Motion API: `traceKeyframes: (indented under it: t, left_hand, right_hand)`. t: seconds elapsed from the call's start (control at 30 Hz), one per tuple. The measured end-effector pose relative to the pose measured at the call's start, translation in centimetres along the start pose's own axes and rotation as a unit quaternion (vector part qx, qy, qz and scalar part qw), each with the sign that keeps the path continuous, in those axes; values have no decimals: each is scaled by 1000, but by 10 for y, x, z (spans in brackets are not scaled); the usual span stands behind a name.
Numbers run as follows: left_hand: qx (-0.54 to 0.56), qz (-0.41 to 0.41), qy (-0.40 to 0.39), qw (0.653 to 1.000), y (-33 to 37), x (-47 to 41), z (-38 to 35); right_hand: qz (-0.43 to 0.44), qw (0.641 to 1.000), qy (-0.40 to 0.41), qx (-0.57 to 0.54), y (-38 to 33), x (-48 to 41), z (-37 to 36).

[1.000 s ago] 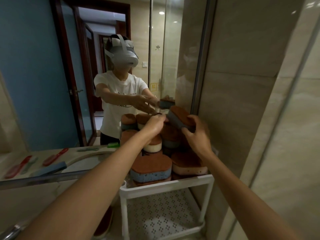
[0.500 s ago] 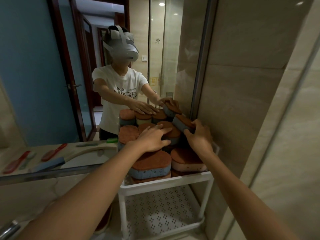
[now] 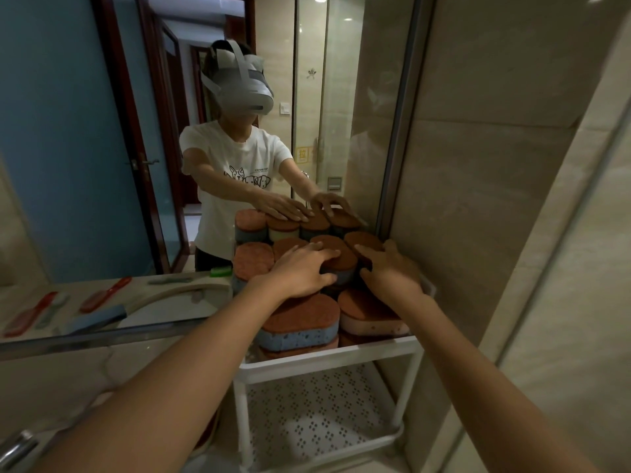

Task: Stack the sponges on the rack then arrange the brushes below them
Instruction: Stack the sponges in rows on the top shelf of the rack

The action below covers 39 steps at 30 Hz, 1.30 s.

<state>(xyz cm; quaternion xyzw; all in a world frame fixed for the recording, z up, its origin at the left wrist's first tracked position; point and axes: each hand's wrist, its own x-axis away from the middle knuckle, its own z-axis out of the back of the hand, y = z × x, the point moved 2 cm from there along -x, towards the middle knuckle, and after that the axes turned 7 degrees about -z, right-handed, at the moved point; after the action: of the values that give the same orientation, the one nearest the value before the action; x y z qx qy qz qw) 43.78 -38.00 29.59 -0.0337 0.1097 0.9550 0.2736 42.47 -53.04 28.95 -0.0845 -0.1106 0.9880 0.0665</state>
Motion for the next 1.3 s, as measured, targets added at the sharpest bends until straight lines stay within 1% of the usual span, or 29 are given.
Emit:
traceKeyframes:
  t: [0.17, 0.3, 0.37, 0.4, 0.43, 0.5, 0.6, 0.67, 0.77, 0.87, 0.93, 1.0, 1.07, 1.13, 1.2, 1.23, 1.3]
  left_hand:
    - [-8, 4, 1, 1000, 2, 1, 0]
    - [-1, 10, -19, 1000, 2, 0, 3]
    - [25, 17, -39, 999, 3, 1, 8]
    - [53, 22, -38, 998, 4, 1, 12]
    - [87, 24, -24, 996, 5, 3, 15]
    - [138, 22, 32, 990, 9, 8, 21]
    - [158, 32, 145, 976, 10, 23, 30]
    - [179, 61, 223, 956, 5, 40, 36]
    - [204, 103, 312, 922, -7, 81, 41]
    - [209, 170, 343, 900, -27, 132, 31]
    - [216, 221, 344, 887, -44, 169, 13]
    - [228, 275, 328, 874, -64, 205, -14]
    - [237, 337, 300, 860, -85, 239, -51]
    - [259, 382, 263, 847, -101, 270, -91]
    - [279, 414, 213, 840, -111, 296, -129]
    - [279, 434, 176, 838, -113, 307, -146]
    - [277, 463, 103, 835, -114, 323, -175]
  right_hand:
    - [6, 992, 15, 128, -11, 1, 0]
    - [18, 991, -9, 130, -11, 2, 5]
    - [15, 992, -27, 122, -9, 4, 8]
    - [16, 994, -23, 107, -8, 5, 9]
    - [22, 996, -7, 83, -8, 8, 10]
    - [48, 997, 51, 18, -10, 15, 10]
    - [104, 982, 135, -77, -23, 31, 9]
    - [129, 970, 172, -114, -38, 48, 8]
    - [159, 948, 193, -197, -67, 82, 3]
    - [200, 919, 188, -283, -102, 120, -16]
    - [229, 900, 161, -335, -127, 145, -38]
    - [251, 887, 111, -371, -149, 169, -70]
    - [247, 897, 33, -366, -163, 190, -115]
    - [226, 915, -86, -324, -167, 207, -164]
    - [184, 924, -207, -262, -164, 221, -210]
    - [164, 926, -258, -222, -160, 226, -231]
    - [151, 920, -327, -153, -154, 233, -264]
